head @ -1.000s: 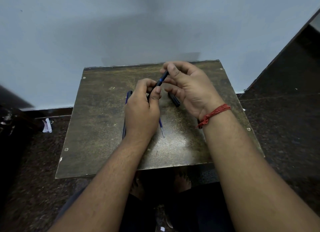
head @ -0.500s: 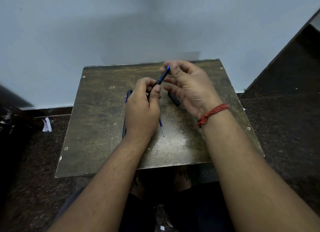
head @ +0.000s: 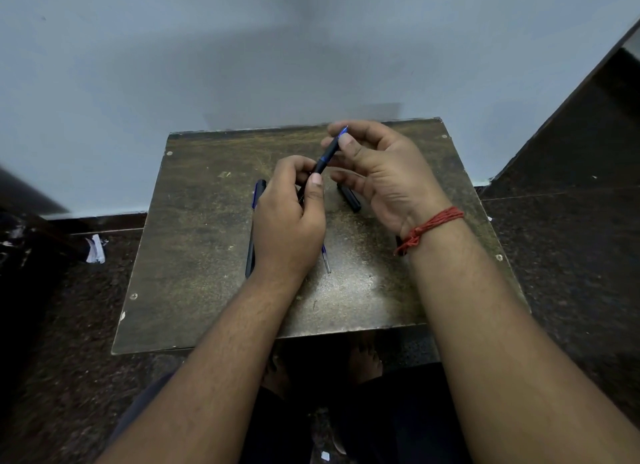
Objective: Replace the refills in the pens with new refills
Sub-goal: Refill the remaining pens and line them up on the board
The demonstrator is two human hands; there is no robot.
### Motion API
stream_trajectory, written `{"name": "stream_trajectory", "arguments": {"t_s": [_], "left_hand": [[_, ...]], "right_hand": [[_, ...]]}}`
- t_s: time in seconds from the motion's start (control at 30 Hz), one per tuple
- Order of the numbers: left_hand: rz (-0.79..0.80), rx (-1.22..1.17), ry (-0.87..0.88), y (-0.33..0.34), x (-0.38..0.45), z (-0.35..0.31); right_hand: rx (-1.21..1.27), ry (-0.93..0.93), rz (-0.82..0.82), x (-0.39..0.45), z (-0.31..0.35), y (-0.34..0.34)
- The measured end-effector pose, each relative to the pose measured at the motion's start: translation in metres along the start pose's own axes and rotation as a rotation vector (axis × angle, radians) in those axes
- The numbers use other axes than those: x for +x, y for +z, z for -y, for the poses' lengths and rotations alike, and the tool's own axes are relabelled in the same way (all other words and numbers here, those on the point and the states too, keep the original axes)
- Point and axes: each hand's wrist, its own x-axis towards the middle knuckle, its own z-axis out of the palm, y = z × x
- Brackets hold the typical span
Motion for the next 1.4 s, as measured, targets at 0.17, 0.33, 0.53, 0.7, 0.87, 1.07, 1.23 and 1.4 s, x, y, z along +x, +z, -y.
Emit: {"name": "stream_trajectory", "arguments": {"t_s": [0.17, 0.33, 0.53, 0.7, 0.87, 1.07, 1.23, 1.4], "left_hand": [[0.004, 0.006, 0.013, 0.001, 0.000, 0.002], [0.014, 0.006, 0.004, 0.002, 0.000, 0.002], [0.023, 0.018, 0.022, 0.002, -0.002, 0.000], [0.023, 0.013, 0.010, 0.002, -0.001, 0.000], [0.028, 0.024, 0.020, 0.002, -0.001, -0.001], [0.019, 0.018, 0.011, 0.001, 0.000, -0.001], [0.018, 0.027, 0.003, 0.001, -0.001, -0.001], [0.023, 0.030, 0.011, 0.001, -0.001, -0.003]], "right_hand": [[-0.085, 0.021, -0.081, 0.001, -0.003, 0.002], [0.022, 0.016, -0.002, 0.002, -0.001, -0.003], [-0.095, 0.003, -0.108, 0.000, -0.002, 0.001], [-0.018, 0.026, -0.046, 0.001, -0.003, -0.002], [-0.057, 0.035, -0.068, 0.002, -0.004, 0.001], [0.012, 0.035, -0.060, 0.002, -0.006, 0.003], [0.063, 0.036, -0.016, 0.001, -0.003, 0.002], [0.070, 0.032, -0.109, 0.003, -0.007, 0.008]]}}
